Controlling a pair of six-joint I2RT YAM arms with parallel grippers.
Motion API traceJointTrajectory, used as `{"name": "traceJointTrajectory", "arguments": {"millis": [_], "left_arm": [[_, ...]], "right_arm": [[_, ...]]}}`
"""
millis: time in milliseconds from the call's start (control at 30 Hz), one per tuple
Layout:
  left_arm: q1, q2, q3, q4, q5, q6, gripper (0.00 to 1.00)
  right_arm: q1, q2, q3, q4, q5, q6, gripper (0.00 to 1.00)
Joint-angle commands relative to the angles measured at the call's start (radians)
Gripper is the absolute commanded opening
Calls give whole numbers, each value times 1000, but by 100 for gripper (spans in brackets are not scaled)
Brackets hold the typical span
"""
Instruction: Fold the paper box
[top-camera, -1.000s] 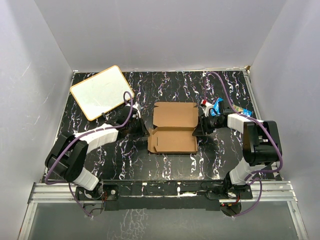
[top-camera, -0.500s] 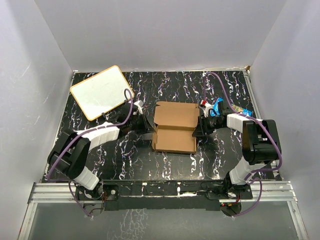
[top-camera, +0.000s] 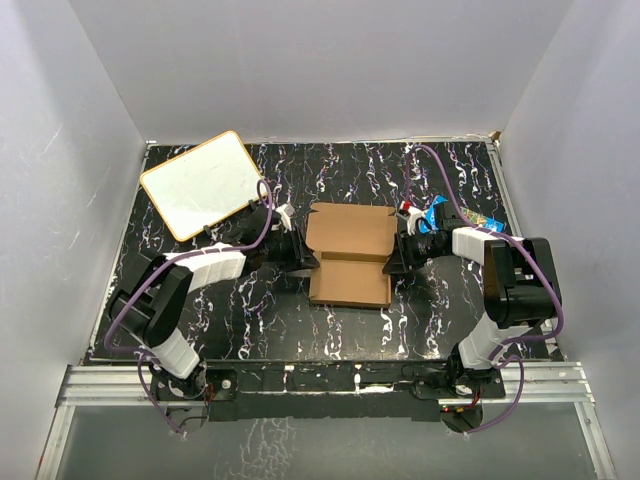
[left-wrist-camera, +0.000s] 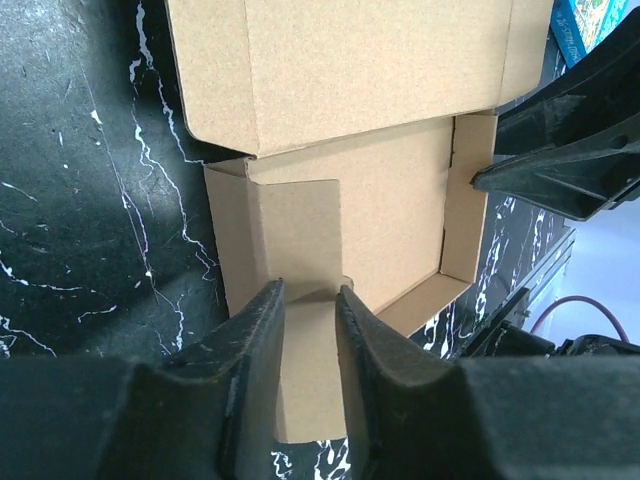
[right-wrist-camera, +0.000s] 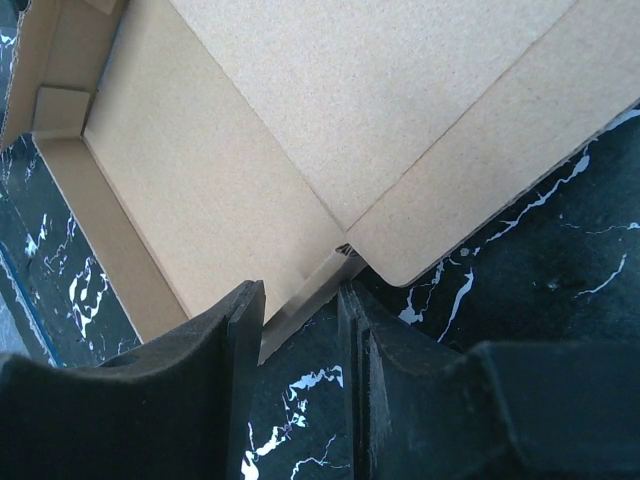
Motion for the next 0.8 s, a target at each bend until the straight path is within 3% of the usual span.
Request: {"name": "traceJointTrajectory", "arguments": {"millis": [0, 767], "left_arm": [[-3, 1, -9, 6, 30, 6, 29], [49, 2, -90, 105, 79, -30, 33]], "right_arm": [[9, 7, 6, 32, -19, 1, 39], [9, 11, 12, 26, -18, -5, 39]]}}
